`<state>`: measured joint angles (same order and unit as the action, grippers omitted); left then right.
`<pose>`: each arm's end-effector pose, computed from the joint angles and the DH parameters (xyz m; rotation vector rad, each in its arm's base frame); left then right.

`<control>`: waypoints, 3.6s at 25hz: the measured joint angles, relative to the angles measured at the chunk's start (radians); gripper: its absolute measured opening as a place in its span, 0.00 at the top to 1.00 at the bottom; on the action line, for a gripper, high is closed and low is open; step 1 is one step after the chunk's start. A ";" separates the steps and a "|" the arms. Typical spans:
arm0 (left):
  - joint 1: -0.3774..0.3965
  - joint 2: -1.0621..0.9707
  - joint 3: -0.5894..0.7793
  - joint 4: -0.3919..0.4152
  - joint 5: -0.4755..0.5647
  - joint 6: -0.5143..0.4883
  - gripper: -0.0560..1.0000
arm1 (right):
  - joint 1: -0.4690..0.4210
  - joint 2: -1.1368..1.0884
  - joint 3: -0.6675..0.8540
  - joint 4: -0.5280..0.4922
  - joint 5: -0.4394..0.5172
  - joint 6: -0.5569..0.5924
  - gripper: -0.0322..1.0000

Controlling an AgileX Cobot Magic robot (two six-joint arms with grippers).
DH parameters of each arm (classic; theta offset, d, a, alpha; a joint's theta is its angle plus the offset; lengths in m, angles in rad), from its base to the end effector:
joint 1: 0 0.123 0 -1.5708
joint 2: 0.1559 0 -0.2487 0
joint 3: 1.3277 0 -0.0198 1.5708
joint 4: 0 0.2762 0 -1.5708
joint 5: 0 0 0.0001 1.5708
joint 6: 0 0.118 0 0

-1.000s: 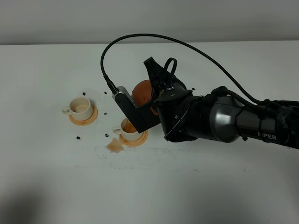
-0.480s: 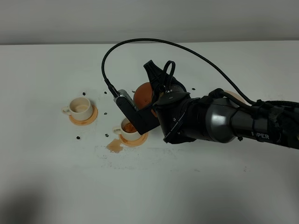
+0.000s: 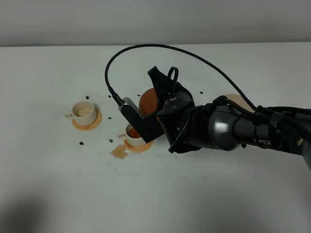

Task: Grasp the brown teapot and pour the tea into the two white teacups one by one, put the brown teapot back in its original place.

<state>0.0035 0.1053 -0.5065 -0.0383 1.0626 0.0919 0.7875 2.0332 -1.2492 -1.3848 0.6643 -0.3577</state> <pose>0.0934 -0.0036 0.2702 0.0943 2.1423 0.0089 0.3550 0.2551 0.0937 -2.2696 1.1198 -1.1816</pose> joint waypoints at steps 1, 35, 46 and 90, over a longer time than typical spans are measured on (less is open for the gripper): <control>0.000 0.000 0.000 0.000 0.000 0.000 0.51 | 0.002 0.000 0.000 -0.001 0.000 0.000 0.85; 0.000 0.000 0.000 0.000 0.000 0.000 0.51 | 0.022 0.000 0.000 -0.092 0.036 -0.051 0.85; 0.000 0.000 0.000 0.000 0.000 -0.001 0.51 | 0.033 0.000 0.000 -0.092 0.048 -0.069 0.85; 0.000 0.000 0.000 0.000 0.000 0.000 0.51 | 0.011 -0.188 0.000 0.263 0.076 -0.075 0.85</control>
<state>0.0035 0.1053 -0.5065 -0.0383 1.0626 0.0917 0.7984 1.8450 -1.2492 -1.1216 0.7402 -0.4330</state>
